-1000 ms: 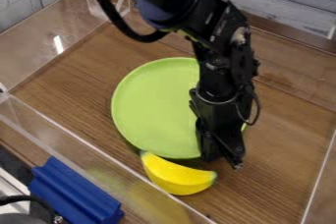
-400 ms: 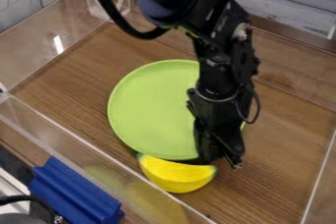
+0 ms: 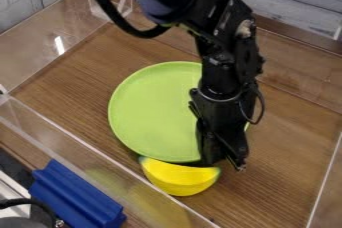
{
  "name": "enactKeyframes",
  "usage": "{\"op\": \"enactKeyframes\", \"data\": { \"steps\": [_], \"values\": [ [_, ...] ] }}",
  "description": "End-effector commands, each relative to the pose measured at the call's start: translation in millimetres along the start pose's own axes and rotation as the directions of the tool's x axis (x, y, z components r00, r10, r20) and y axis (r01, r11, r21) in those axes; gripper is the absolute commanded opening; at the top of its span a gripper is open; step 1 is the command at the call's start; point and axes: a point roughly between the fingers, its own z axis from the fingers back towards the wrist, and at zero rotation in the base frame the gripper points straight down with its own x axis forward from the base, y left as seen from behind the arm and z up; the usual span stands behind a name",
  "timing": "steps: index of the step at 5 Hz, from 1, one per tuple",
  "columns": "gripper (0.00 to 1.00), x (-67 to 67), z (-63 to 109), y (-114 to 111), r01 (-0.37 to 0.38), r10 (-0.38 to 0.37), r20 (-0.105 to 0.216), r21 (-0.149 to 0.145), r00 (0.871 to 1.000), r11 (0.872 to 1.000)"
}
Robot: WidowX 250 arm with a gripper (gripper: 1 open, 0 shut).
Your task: Put the banana in the green plate
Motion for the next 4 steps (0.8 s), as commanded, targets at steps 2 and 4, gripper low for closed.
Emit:
{"op": "enactKeyframes", "data": {
  "steps": [2, 4],
  "values": [
    [0.0, 0.5, 12.4, -0.1, -0.002, 0.001, 0.045, 0.004, 0.999, 1.0],
    [0.0, -3.2, 12.7, -1.9, 0.0, 0.001, 0.049, -0.002, 0.999, 1.0]
  ]
}}
